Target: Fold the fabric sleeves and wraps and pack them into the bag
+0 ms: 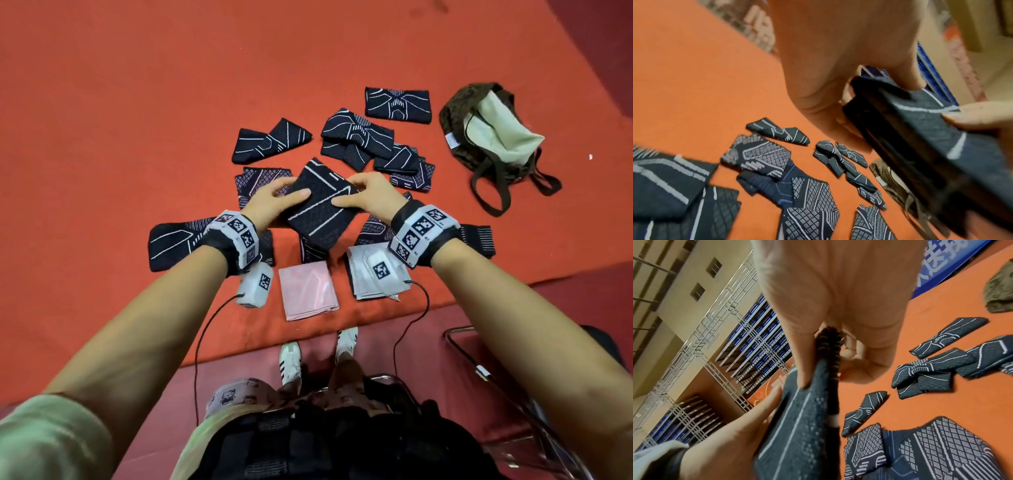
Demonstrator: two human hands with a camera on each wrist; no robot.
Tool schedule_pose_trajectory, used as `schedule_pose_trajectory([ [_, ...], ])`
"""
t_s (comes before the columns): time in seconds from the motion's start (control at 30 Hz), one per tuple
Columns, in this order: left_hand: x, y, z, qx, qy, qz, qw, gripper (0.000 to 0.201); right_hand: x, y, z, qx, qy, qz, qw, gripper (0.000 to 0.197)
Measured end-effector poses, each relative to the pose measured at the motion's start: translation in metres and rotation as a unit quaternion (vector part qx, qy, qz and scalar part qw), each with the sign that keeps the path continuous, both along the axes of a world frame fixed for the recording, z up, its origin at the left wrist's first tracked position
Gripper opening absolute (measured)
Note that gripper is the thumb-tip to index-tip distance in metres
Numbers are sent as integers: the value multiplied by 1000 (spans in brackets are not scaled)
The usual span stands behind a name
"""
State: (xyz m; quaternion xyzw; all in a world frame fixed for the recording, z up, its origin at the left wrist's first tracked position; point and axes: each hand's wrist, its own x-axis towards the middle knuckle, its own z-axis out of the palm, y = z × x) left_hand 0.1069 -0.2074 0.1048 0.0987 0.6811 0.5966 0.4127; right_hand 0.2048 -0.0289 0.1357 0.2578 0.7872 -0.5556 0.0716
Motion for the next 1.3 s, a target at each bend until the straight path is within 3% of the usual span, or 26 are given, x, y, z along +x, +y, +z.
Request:
schedule_pose_trajectory([
  [0.07, 5, 4, 3, -26, 31, -57, 998, 15, 0, -2, 0, 4, -28, 23, 999, 24],
  [0.17, 12, 8, -1, -49, 52, -55, 996, 26, 2, -6, -2, 17, -44, 30, 998, 17],
  [0.23, 14, 9, -11, -24, 26, -10, 999, 24, 6, -6, -7, -51, -22, -20, 998, 14],
  [0.33, 21, 7, -22, 33, -53, 61, 996, 14, 12, -5, -15, -208, -16, -91, 974, 16],
  [0.43, 29, 8, -27, 59, -86, 73, 992, 10, 17, -6, -27, -271, -46, -112, 955, 25],
  [0.53, 31, 7, -35, 34, -56, 69, 995, 2, 15, -9, -43, -214, -57, -118, 968, 14],
  [0.67, 41, -9, -52, 58, -18, 37, 997, 53, 18, -18, -67, -99, -48, -137, 984, 11],
  [0.7, 46, -14, -57, 51, 8, 21, 998, 54, 21, -22, -75, -98, -49, -129, 985, 11],
  [0.77, 54, -25, -75, 4, 51, 13, 999, 40, 30, -33, -93, -119, -66, -89, 987, 33],
  [0.83, 64, -37, -94, -44, 41, 16, 998, 33, 40, -44, -112, -149, -77, -57, 984, 43],
  [0.93, 79, -52, -122, -73, -34, -17, 997, 43, 55, -58, -136, -156, -107, -23, 982, 44],
  [1.1, 92, -62, -163, -134, 79, -129, 979, 76, 61, -63, -170, -9, -169, 128, 977, 76],
  [1.3, 104, -56, -181, -226, 103, -168, 954, 89, 66, -64, -194, 54, -201, 152, 966, 83],
])
